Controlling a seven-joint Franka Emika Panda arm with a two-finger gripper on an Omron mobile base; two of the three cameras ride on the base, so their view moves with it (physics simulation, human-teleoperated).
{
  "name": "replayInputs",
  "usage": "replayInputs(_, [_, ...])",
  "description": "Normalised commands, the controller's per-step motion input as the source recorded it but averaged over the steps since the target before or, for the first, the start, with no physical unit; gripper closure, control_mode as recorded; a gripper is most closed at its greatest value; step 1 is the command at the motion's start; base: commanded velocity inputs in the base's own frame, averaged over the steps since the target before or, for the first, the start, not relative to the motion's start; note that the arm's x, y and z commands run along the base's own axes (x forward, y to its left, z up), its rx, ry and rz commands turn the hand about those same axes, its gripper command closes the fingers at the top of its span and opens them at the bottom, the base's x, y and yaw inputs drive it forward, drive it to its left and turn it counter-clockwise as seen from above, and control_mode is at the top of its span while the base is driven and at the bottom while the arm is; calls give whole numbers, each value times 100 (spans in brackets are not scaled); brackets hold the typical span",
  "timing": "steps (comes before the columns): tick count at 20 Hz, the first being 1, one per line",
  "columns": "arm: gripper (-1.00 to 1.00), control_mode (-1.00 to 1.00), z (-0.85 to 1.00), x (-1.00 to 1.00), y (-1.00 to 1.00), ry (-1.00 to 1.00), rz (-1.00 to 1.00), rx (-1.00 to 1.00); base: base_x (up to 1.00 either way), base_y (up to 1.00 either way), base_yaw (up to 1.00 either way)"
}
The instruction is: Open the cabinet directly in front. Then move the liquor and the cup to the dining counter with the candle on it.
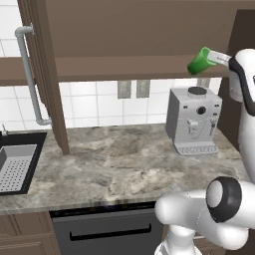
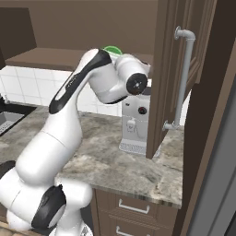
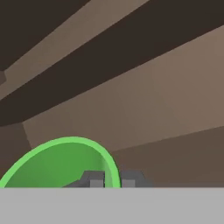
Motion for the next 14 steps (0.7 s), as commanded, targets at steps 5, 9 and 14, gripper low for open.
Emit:
replayInputs(5, [100,-100,-6,-100,44,1,19,-6,0,0,0])
replayInputs(9, [100,-100,-11,-100,52,4,17,-10,0,0,0])
replayInputs(14, [100,-100,-27,-90,73,15,12,-19,0,0,0])
